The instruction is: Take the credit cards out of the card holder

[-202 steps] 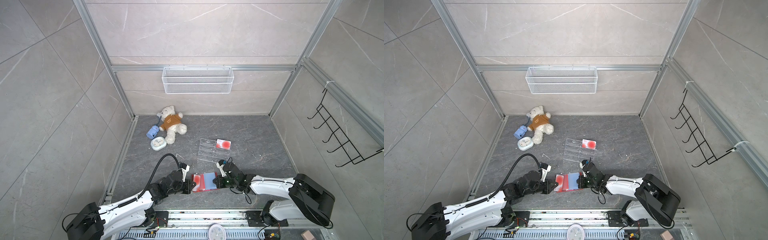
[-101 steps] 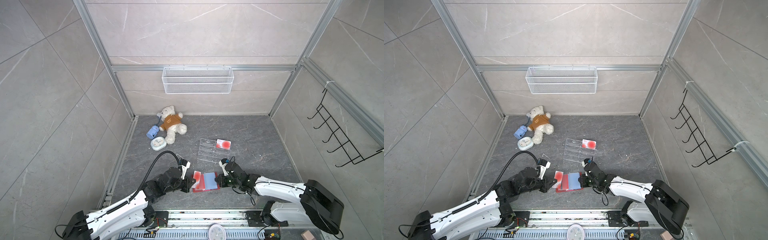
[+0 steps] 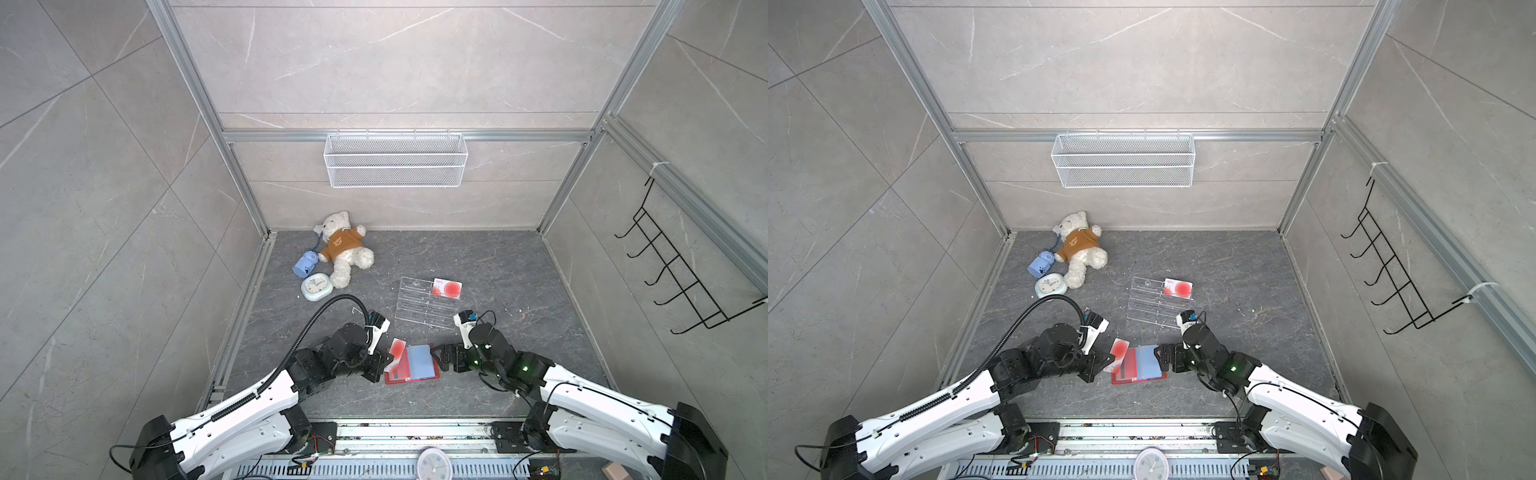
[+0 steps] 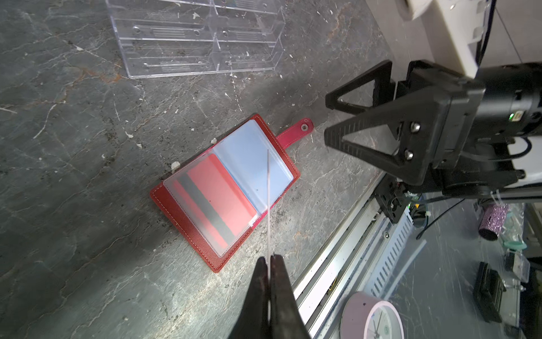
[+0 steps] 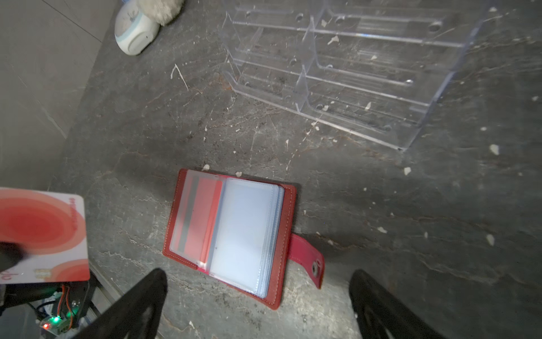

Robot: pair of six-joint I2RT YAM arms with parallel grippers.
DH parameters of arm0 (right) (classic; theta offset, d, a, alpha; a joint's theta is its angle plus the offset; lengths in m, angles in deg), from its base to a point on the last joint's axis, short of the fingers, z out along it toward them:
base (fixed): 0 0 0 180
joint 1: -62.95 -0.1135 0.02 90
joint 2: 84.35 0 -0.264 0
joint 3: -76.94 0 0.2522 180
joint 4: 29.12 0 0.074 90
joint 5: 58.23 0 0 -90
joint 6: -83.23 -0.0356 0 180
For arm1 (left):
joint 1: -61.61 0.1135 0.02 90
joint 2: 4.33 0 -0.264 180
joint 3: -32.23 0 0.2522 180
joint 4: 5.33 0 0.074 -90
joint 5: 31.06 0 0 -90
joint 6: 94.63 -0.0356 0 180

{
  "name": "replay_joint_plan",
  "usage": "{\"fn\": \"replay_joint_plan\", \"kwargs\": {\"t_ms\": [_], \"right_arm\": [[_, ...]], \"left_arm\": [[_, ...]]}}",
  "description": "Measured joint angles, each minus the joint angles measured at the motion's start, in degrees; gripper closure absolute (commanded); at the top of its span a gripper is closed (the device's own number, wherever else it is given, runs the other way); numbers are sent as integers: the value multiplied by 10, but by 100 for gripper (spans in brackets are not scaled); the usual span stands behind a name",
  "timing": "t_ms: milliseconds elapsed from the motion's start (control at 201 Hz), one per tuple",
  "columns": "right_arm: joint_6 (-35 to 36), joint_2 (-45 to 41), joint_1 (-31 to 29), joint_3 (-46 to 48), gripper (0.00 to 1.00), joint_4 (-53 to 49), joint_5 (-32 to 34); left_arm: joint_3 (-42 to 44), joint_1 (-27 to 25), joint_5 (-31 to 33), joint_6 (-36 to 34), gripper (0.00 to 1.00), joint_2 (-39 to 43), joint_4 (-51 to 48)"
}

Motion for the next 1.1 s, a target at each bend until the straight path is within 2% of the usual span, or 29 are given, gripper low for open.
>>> {"fn": "replay_joint_plan", "kwargs": {"t_ms": [319,632,861,1095], "right_arm": [[10,-101,0,-2,0,-33,-13],[12,-130,0,-3,0,-44,-31],[23,-151,0,-10,0,-52,-34],[41,-188,0,-11,0,-59,-34]], "left_arm": [[-35,-2,-15,-56,100,-28,-12],[-48,-2,-27,-65,100,-53,-10],[-98,-2,-43,-87,100,-109,-17],[-185,-2,-65,-158,100,-190,-39]]}}
